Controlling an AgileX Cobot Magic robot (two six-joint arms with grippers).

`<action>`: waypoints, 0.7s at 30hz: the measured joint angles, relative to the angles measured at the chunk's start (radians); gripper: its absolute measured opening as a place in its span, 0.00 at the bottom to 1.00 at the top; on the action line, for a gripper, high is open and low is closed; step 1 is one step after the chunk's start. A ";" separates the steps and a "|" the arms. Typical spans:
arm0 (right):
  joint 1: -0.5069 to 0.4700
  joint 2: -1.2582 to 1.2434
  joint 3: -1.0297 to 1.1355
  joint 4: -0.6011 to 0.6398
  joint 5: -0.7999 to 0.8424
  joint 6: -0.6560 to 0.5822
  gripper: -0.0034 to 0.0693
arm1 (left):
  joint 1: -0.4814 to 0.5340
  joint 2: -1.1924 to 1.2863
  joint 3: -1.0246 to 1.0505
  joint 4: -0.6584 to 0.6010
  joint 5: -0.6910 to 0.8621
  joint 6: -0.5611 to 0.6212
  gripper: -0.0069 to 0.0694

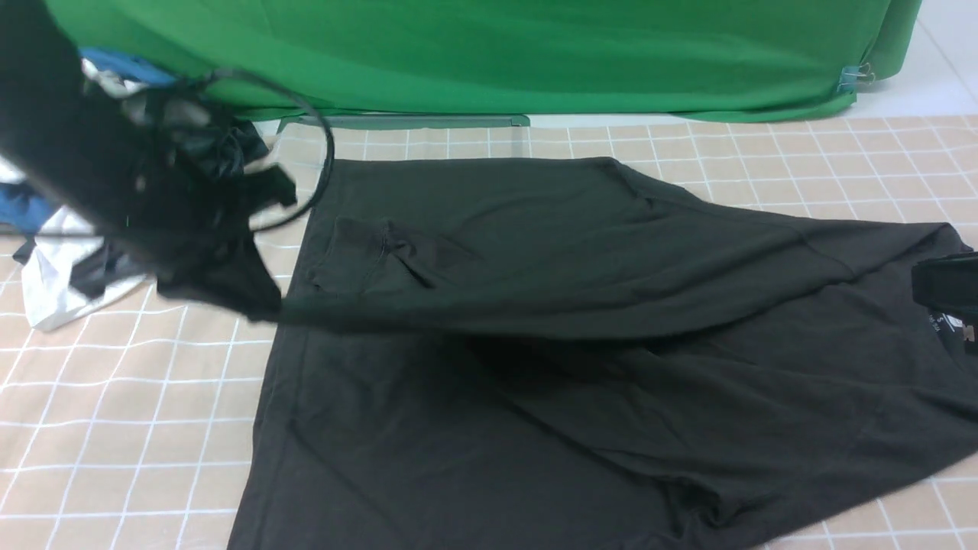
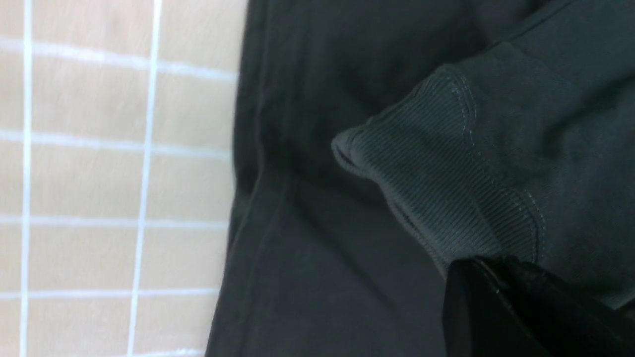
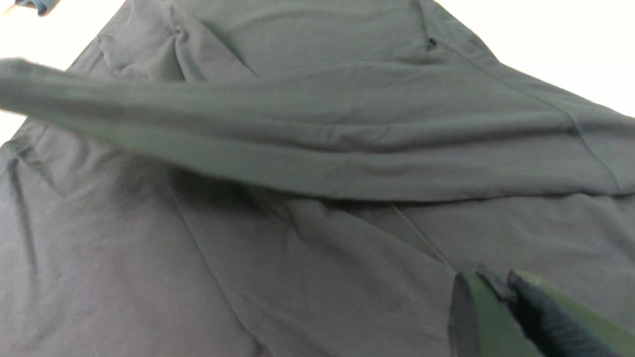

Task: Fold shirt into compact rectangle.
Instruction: 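Fold the left side of the dark shirt inward over its body with the left gripper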

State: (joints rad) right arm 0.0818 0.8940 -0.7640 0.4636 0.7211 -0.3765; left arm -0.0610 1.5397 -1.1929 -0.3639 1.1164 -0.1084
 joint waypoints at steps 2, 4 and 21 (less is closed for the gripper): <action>0.000 0.000 0.000 0.000 0.002 0.000 0.17 | 0.000 -0.015 0.084 -0.001 -0.054 -0.005 0.12; 0.000 0.000 0.000 0.000 0.002 0.001 0.17 | 0.000 -0.016 0.158 -0.007 -0.119 -0.008 0.12; 0.000 0.000 0.000 0.000 0.002 0.001 0.17 | 0.000 0.026 0.358 -0.008 -0.328 0.007 0.12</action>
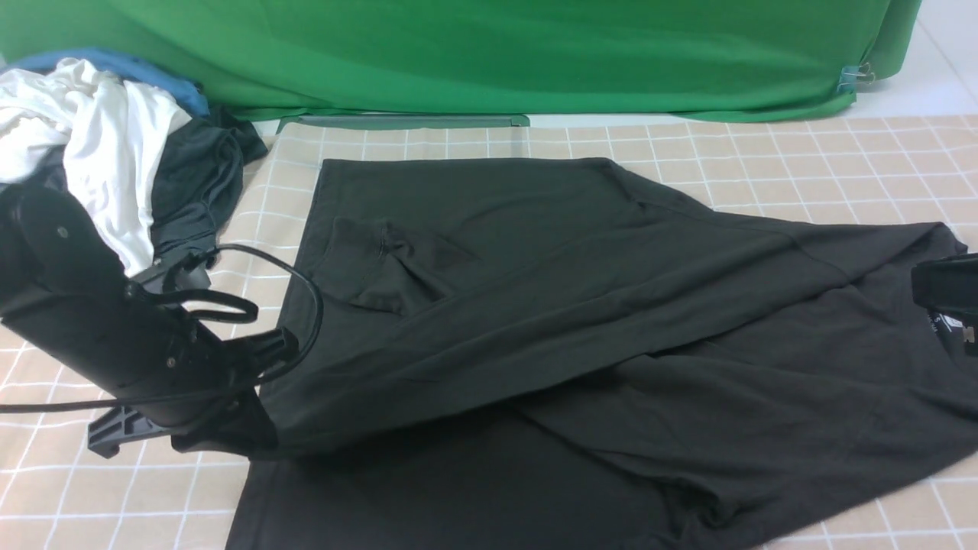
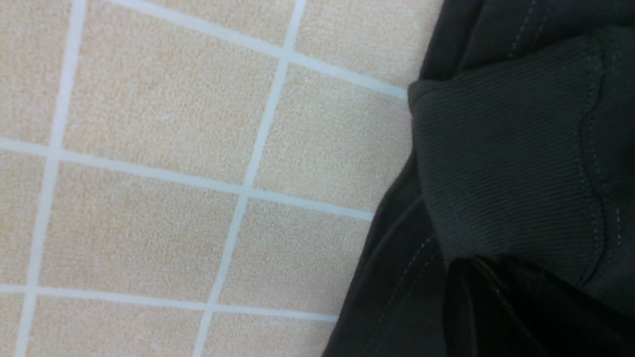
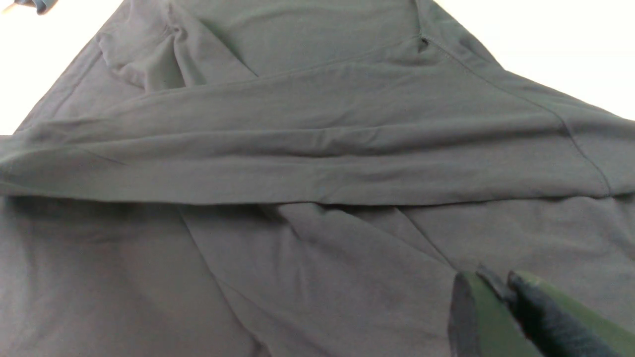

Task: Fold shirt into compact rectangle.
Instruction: 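Fold the left side of the dark shirt inward over its body with the left gripper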

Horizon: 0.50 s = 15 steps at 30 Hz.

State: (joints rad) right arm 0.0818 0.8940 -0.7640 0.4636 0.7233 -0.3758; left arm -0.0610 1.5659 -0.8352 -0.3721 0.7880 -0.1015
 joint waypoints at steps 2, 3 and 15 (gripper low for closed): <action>0.000 0.000 0.000 0.000 0.000 0.000 0.17 | 0.000 0.013 0.000 0.000 -0.004 0.007 0.12; 0.000 0.000 0.000 0.000 0.000 0.000 0.17 | 0.000 0.019 0.000 0.000 -0.007 0.011 0.12; 0.000 0.000 0.000 0.000 0.013 0.001 0.17 | 0.000 0.030 -0.042 0.017 0.058 0.023 0.53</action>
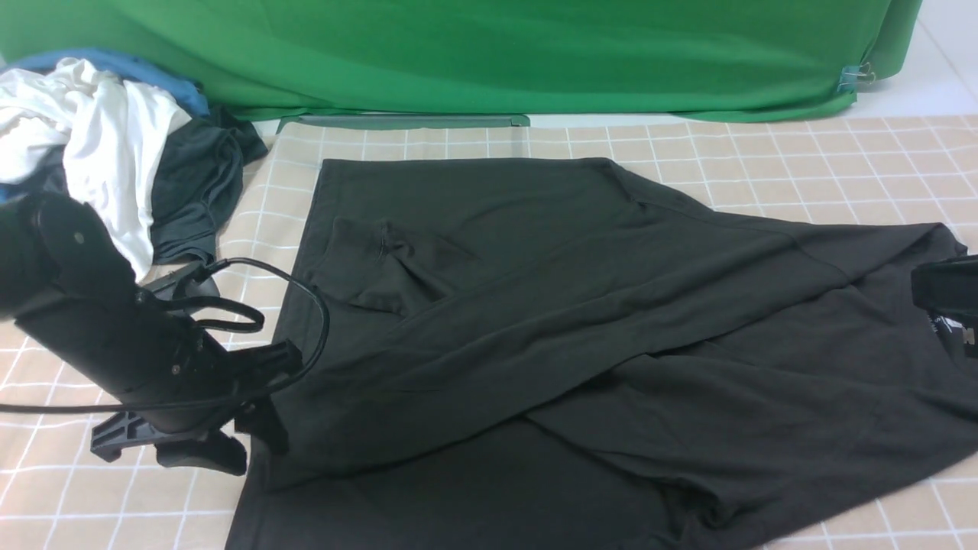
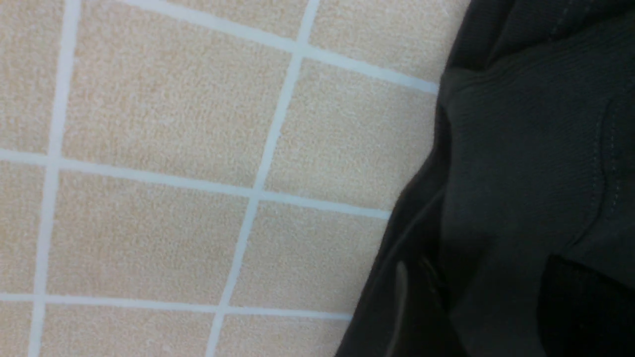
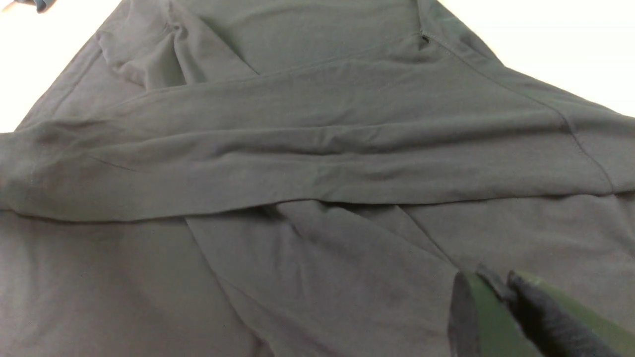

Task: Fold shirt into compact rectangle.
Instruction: 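Fold the left side of the dark shirt inward over its body with the left gripper, then grasp the near edge of the shirt at its hem and shoulder corners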

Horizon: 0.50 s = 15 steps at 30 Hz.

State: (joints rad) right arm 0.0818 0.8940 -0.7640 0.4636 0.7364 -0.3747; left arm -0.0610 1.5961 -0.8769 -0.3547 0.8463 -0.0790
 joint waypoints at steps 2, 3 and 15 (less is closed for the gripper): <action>0.000 0.000 -0.002 -0.001 0.014 -0.002 0.17 | 0.000 0.000 -0.067 0.019 0.067 0.000 0.63; 0.000 0.000 -0.006 -0.002 0.024 -0.004 0.17 | 0.000 -0.002 -0.108 0.029 0.095 -0.001 0.68; 0.002 0.089 -0.176 -0.012 0.260 -0.011 0.17 | 0.000 -0.196 -0.292 0.123 0.290 -0.103 0.79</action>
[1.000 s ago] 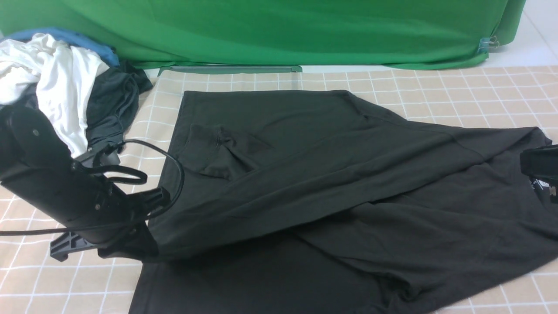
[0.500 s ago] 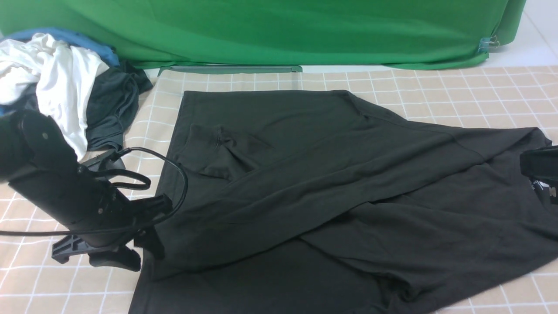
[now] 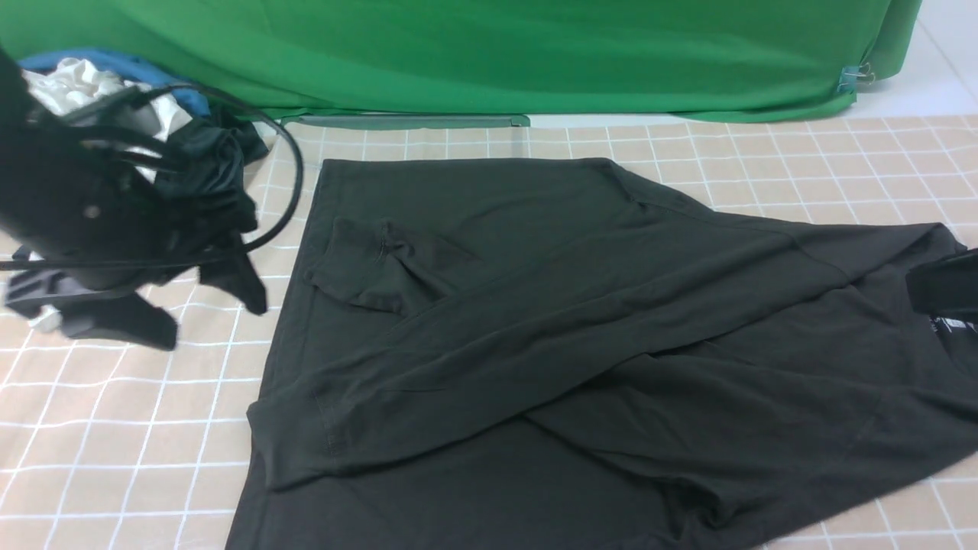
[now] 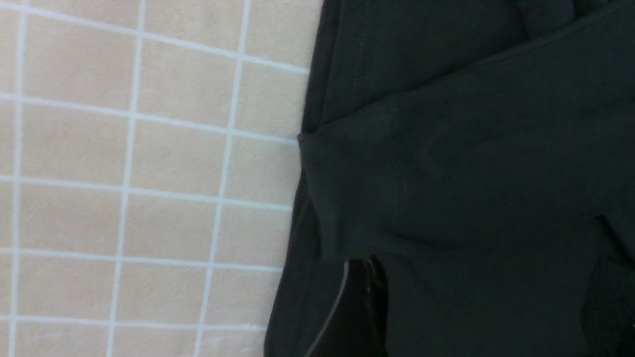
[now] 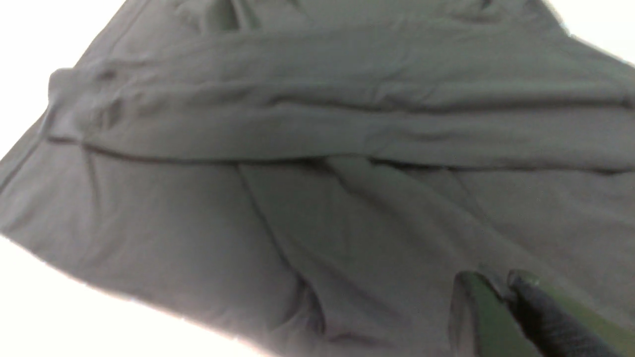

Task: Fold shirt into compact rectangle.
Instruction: 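Grasp the near edge of the shirt at its hem and shoulder corners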

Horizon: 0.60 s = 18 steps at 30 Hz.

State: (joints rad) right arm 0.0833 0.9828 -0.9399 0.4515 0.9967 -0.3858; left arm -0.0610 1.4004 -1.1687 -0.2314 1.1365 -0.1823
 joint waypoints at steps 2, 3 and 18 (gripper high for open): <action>0.017 0.035 -0.007 -0.002 0.027 0.006 0.17 | 0.000 -0.039 0.029 0.033 0.007 -0.041 0.79; 0.032 0.045 -0.008 -0.004 0.035 0.009 0.17 | 0.000 -0.052 0.038 0.038 0.009 -0.051 0.78; 0.494 0.248 -0.010 -0.375 0.158 0.282 0.20 | 0.001 -0.131 0.394 0.001 -0.179 -0.129 0.75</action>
State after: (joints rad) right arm 0.5773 1.2309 -0.9502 0.0767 1.1547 -0.1036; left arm -0.0601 1.2691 -0.7749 -0.2302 0.9576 -0.3109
